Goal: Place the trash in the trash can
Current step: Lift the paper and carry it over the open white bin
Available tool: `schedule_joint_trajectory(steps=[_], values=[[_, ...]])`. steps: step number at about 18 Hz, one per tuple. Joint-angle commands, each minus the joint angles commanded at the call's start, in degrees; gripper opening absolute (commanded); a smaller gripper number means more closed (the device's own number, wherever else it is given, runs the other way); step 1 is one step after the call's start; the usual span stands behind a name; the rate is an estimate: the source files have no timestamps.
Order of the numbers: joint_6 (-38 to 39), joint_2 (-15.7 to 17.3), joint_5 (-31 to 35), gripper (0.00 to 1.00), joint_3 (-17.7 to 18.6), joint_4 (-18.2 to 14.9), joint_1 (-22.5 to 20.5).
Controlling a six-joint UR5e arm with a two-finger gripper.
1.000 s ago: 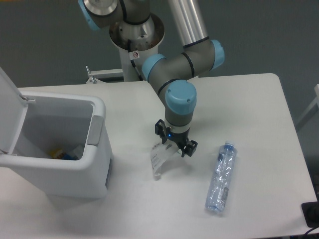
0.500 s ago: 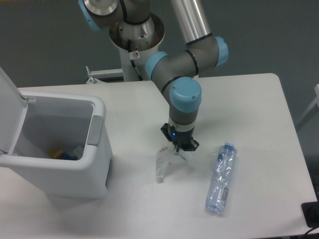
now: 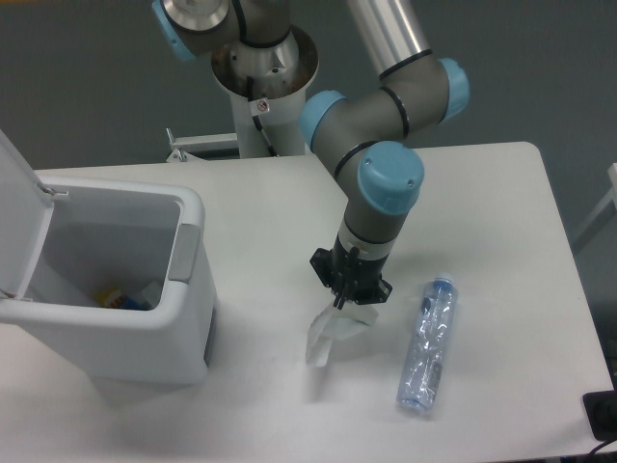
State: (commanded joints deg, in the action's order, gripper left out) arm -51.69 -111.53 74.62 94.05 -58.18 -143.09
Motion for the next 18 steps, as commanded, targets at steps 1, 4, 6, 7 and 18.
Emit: schedule_joint_trajectory(steps=[1,4,6,7,18], values=[[1.14,0.00,-0.44,0.00,-0.88,0.00,0.00],[9.12,0.70,-4.72,0.00,-4.30,0.09,0.00],[11.96,2.98,-9.47,0.00,-5.10,0.61,0.26],[12.05,3.95,-10.71,0.00,-5.19,0.62,0.35],[14.60,15.90,-18.45,0.00,-3.87,0.62,2.89]])
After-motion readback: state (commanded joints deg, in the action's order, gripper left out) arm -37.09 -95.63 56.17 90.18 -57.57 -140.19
